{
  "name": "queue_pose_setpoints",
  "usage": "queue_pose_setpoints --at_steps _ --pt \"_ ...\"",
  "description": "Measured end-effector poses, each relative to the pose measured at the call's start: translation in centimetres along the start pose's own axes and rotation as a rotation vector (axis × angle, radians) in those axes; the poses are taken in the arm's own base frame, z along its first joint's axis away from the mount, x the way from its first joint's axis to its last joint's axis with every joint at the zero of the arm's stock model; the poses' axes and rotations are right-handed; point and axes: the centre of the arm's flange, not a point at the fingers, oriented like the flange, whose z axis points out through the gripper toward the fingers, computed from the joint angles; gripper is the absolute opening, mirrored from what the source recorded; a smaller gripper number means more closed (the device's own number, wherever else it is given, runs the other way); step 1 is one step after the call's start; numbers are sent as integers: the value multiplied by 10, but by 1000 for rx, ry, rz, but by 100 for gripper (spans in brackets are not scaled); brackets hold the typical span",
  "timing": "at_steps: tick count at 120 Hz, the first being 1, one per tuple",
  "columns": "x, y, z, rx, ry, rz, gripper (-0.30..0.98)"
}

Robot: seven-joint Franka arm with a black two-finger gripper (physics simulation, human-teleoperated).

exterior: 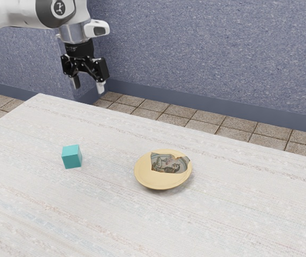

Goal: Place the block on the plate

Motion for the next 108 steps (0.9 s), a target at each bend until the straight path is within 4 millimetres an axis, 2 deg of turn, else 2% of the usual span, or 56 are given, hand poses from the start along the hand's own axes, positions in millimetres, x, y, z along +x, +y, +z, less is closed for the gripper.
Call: queue_pose_setpoints --at_steps 28,47,80,95,108 --pt "-1 -2 4 5 -14 -12 69" --pt "-5 -28 15 12 -55 -54 69" --pt "-9 -82 47 -8 -66 -21 69" --pt "-9 -88 59 -29 -66 0 69" --pt "-12 -87 64 -43 -87 -54 69"
